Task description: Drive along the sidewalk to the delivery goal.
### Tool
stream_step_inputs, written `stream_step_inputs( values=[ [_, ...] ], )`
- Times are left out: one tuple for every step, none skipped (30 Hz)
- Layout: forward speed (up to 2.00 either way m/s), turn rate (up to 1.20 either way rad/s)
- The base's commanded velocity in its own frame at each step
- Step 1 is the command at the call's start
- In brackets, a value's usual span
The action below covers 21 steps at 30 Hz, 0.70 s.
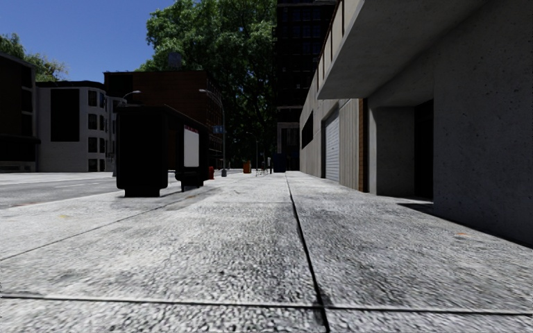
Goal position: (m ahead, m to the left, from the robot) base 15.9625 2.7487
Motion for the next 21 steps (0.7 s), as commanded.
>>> stream_step_inputs(
  values=[
    [2.0,0.0],
    [2.0,0.0],
    [2.0,0.0],
    [2.0,0.0],
    [2.0,0.0],
    [2.0,0.0],
    [2.0,0.0],
    [2.0,0.0],
    [2.0,0.0],
    [2.0,0.0],
    [2.0,0.0],
    [2.0,0.0],
    [2.0,0.0],
    [2.0,0.0],
    [2.0,0.0],
    [2.0,0.0],
    [2.0,0.0],
    [2.0,0.0],
    [2.0,0.0],
    [2.0,0.0],
    [2.0,0.0]
  ],
)
